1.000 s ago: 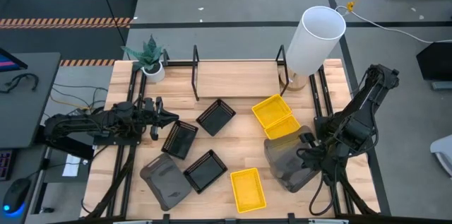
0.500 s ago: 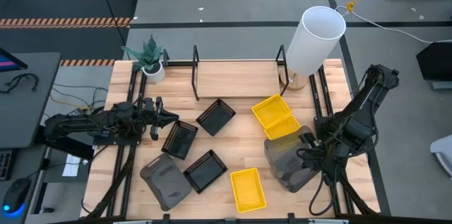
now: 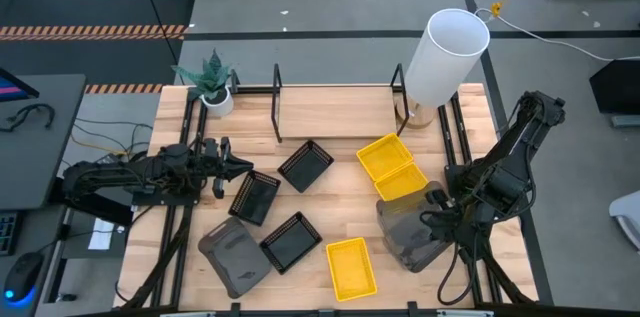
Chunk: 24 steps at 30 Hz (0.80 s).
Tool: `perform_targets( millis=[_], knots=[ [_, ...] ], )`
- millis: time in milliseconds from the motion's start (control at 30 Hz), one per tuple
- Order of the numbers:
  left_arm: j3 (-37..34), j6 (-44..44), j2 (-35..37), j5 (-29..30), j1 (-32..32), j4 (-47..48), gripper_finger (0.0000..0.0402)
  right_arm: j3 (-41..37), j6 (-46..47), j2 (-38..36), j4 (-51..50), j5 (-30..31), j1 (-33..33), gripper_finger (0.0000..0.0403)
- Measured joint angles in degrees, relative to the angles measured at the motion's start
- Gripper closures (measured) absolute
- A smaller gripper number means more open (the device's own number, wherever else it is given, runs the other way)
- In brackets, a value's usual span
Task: Stack baskets on shelf by color
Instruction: Stack the middle black transparent bin on the right black transparent bin
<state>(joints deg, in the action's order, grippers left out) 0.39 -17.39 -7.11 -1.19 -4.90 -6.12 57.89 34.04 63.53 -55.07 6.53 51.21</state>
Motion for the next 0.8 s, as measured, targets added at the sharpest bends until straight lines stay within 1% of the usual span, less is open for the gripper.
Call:
perform_targets(
  millis=[267,500,800],
  knots=[
    [0.02,0.02,0.01,0.00,0.00,0.01,0.0374,0.00,1.97,0.00,-1.35,-0.54,0.01,0.0394],
    [0.01,0.02,0.00,0.02,0.02,0.01,0.0365,0.00,3.55,-0.02,-1.60,-0.43,0.01,0.0394],
    [0.01,0.01,0.00,0.01,0.01,0.00,0.0368,0.00,3.45,-0.02,-1.68,-3.82,0.01,0.0394]
  ],
)
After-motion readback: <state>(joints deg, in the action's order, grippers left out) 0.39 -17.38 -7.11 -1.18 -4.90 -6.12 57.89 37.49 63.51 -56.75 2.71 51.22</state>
